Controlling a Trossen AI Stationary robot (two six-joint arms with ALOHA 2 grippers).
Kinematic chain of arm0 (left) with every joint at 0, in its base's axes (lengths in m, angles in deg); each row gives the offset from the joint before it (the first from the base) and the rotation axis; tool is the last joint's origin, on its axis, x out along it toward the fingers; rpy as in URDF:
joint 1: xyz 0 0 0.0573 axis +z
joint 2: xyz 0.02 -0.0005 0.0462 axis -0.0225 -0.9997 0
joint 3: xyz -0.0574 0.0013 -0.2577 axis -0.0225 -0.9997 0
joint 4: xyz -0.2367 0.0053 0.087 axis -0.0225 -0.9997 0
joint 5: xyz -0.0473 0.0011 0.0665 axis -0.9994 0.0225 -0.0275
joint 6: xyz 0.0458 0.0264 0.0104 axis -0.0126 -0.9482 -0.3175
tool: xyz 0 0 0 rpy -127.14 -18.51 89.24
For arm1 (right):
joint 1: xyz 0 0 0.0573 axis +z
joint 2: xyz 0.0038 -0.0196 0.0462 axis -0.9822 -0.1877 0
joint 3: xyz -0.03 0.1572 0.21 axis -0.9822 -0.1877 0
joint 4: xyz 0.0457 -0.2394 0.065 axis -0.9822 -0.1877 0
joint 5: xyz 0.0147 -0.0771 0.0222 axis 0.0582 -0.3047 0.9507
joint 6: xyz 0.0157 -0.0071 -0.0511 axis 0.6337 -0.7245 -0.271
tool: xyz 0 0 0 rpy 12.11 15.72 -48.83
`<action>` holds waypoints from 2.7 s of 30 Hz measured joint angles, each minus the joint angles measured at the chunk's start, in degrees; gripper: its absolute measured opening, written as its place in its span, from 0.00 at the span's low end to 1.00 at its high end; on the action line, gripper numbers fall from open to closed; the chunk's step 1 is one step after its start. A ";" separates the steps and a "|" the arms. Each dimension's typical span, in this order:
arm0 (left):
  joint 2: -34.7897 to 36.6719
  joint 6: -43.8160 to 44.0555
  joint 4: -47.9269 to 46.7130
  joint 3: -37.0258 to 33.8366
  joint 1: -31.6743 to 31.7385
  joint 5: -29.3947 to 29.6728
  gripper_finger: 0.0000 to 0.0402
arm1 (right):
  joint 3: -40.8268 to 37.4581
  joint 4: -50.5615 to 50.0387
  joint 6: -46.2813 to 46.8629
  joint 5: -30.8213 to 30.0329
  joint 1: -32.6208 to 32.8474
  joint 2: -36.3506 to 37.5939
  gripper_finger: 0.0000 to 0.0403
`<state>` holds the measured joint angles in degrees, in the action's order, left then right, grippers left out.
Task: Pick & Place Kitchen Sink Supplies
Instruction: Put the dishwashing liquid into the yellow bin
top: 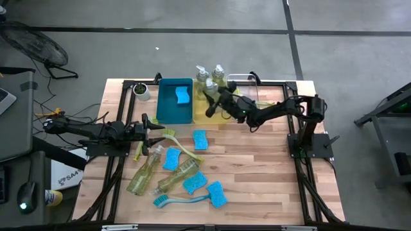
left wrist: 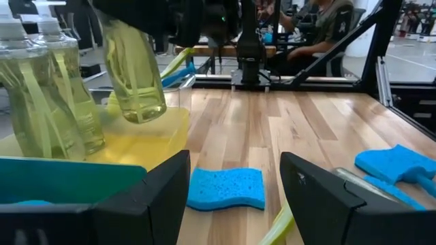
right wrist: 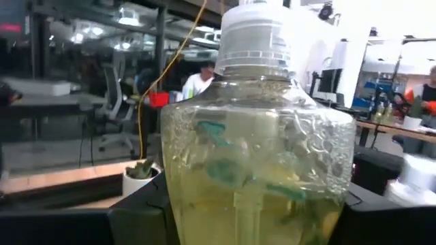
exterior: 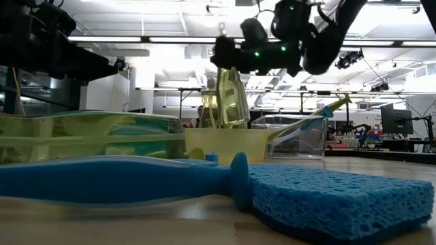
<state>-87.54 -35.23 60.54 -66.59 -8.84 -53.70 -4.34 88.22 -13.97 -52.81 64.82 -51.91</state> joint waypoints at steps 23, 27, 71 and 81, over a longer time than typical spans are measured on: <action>0.00 2.90 -0.18 0.11 0.00 1.45 0.55 | -3.45 12.73 3.57 5.31 -7.45 -6.80 0.48; 0.00 2.99 -0.20 0.11 0.00 1.45 0.55 | -3.45 12.56 4.21 8.81 -9.72 -6.84 0.48; 0.02 3.67 -1.95 0.16 0.00 1.47 0.55 | -3.42 2.73 9.60 16.53 -14.87 -8.00 0.67; 0.02 3.67 -1.94 0.16 0.00 1.45 0.55 | -3.42 -0.60 9.50 16.47 -14.87 -5.27 0.74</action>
<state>-87.52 -31.55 58.59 -66.43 -8.84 -52.26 -7.77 87.62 -4.48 -36.34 49.95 -57.18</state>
